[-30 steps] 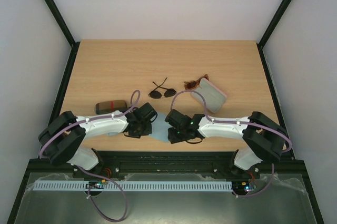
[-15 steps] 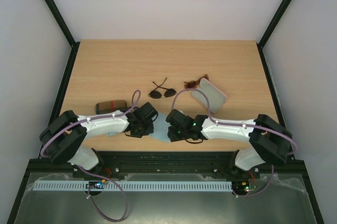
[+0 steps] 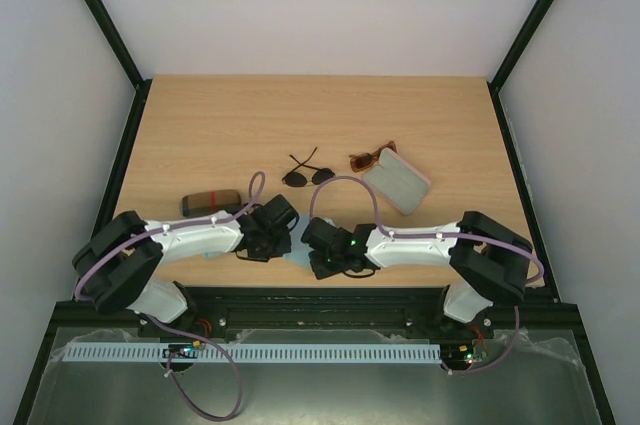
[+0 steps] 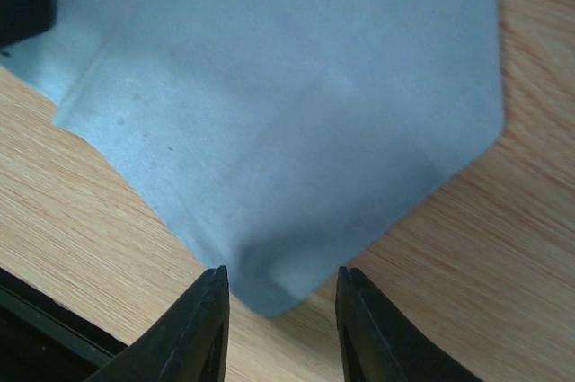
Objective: Organize the sunglasses
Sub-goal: Adjust the glasses cleaning cloth at the center of the board.
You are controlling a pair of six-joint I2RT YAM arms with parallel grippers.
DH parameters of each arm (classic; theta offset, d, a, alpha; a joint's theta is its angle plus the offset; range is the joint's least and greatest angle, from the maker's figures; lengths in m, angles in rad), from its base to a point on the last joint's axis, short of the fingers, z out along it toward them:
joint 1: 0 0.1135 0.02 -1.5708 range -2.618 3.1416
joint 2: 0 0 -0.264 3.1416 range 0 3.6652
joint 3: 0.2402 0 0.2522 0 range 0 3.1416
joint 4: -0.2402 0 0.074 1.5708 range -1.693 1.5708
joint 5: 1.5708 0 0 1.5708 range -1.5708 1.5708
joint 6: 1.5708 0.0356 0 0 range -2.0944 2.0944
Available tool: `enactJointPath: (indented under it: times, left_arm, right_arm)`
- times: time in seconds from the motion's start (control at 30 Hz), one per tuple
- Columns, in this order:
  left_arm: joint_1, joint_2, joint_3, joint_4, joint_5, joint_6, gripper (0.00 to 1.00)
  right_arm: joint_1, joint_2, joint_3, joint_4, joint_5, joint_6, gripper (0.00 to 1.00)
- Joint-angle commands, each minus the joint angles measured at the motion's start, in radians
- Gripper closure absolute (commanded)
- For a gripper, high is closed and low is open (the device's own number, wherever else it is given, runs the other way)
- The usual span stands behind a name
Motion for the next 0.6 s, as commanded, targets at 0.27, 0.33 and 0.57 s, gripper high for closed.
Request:
enactJointPath:
  times: [0.27,0.33,0.57]
  left_arm:
    - [0.035,-0.086,-0.059,-0.005,0.027,-0.045,0.98]
    - [0.047,-0.122,-0.057,-0.004,0.023,-0.053,0.98]
    - [0.116,-0.297,-0.034,-0.012,0.048,-0.065,0.98]
  right_arm:
    - [0.006,0.053,0.011,0.041,0.027,0.043,0.99]
    - [0.004,0.028,0.026,0.031,0.06,0.046,0.99]
    - [-0.036,-0.119,0.082,-0.006,0.102,0.038,0.99]
